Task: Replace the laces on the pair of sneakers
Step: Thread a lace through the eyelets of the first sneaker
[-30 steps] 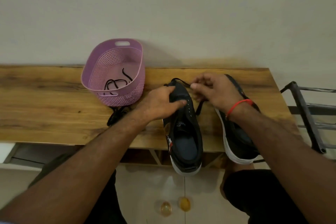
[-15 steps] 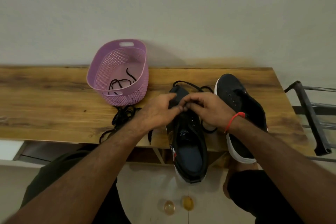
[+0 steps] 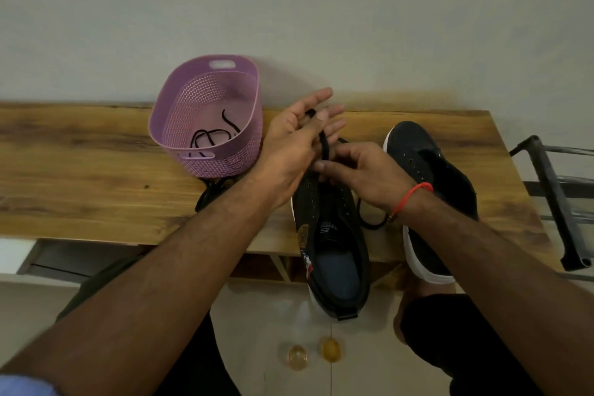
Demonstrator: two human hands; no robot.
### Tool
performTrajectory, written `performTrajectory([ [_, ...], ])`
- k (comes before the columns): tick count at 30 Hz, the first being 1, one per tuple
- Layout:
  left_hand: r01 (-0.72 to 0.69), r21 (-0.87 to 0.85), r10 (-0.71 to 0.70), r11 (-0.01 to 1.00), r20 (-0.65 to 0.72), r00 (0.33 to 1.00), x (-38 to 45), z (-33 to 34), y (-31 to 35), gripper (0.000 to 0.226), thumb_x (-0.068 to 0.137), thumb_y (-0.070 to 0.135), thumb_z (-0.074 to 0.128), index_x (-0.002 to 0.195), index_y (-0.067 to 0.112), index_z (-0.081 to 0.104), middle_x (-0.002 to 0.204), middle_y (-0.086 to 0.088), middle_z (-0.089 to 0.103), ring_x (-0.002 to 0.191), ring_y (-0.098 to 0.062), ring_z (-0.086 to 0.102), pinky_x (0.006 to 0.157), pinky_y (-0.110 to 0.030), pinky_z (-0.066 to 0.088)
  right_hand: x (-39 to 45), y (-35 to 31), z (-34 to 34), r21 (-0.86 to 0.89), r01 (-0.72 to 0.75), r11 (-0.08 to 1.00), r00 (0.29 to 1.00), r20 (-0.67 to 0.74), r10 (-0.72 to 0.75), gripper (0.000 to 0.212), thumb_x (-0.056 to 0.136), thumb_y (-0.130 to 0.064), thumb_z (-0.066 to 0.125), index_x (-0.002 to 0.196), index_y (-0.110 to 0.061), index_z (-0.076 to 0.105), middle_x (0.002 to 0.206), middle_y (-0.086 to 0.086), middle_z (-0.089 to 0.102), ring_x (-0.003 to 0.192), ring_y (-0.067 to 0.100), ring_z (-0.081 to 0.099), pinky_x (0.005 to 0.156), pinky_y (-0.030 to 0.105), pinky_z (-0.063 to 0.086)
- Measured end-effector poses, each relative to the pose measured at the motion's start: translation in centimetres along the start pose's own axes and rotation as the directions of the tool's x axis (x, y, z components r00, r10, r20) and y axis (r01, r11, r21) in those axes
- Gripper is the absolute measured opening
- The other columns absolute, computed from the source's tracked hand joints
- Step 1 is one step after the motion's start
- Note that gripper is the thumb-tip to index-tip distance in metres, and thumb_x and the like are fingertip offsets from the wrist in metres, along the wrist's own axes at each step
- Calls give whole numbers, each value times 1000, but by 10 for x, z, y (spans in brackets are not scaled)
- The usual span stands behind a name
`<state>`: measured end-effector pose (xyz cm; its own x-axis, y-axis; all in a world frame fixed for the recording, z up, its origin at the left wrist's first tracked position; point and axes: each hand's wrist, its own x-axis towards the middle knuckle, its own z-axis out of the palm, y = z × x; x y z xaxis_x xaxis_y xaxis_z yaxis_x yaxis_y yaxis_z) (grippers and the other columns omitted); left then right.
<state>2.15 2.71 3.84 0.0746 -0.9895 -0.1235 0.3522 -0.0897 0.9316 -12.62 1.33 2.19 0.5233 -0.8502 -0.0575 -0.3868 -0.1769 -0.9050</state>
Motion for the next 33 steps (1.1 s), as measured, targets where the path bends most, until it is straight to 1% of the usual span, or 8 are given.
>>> performTrajectory([
  [2,32,343,-6,939,-76,997,2,-10,5,35,106,24,52,141,23,52,112,-4,74,92,-14,75,71,-25,59,3,3,-3,177,-29,984,996,-80,44,12,94,-14,66,93,-4,72,83,8,73,75,21,68,77,35,57],
  [5,40,811,23,583,-66,998,-1,-27,5,48,102,38,58,147,29,44,101,3,73,79,-12,72,53,-20,51,7,7,-9,468,-54,882,968,-192,161,7,92,-5,66,96,-5,71,80,4,74,70,12,66,70,22,57],
  [9,108,924,-84,366,-83,993,-13,-33,-5,53,91,53,68,134,30,48,97,7,63,77,-5,63,46,-17,42,8,15,-11,481,-60,875,920,-314,236,17,90,-5,69,106,-6,71,95,13,75,89,22,72,86,33,58],
  [12,147,949,-152,279,-107,983,-21,-36,-15,56,86,58,71,125,28,46,93,10,60,77,-2,58,53,-19,37,7,18,-8,348,-92,933,953,-241,184,13,88,-8,72,99,-13,73,98,9,76,97,19,72,92,34,57],
  [16,227,903,-228,364,-150,962,-23,-41,-15,30,89,51,71,103,35,49,97,7,64,77,-7,66,44,-19,47,7,19,9,-36,-106,994,991,-84,103,13,89,-15,72,102,-15,75,101,0,74,100,14,68,95,40,55],
  [18,277,850,-270,449,-166,948,-23,-45,-12,28,92,40,71,112,32,53,100,2,67,79,-11,72,47,-21,53,6,20,14,-151,-99,984,993,-86,86,13,89,-19,71,102,-19,75,101,-4,74,100,11,67,94,40,55],
  [25,356,585,-349,729,-130,928,-21,-56,-1,60,89,5,73,140,21,47,105,-2,75,83,-17,76,61,-37,63,7,21,17,-196,-112,974,989,-116,91,15,90,-19,70,103,-27,73,105,-10,71,101,6,64,95,36,54],
  [33,281,623,-301,730,-77,951,-23,-55,-3,41,89,9,73,125,25,63,112,-2,67,87,-17,76,58,-31,60,6,20,17,-207,-97,974,994,-60,86,19,94,-17,63,107,-27,73,106,-11,70,101,8,65,92,39,56],
])
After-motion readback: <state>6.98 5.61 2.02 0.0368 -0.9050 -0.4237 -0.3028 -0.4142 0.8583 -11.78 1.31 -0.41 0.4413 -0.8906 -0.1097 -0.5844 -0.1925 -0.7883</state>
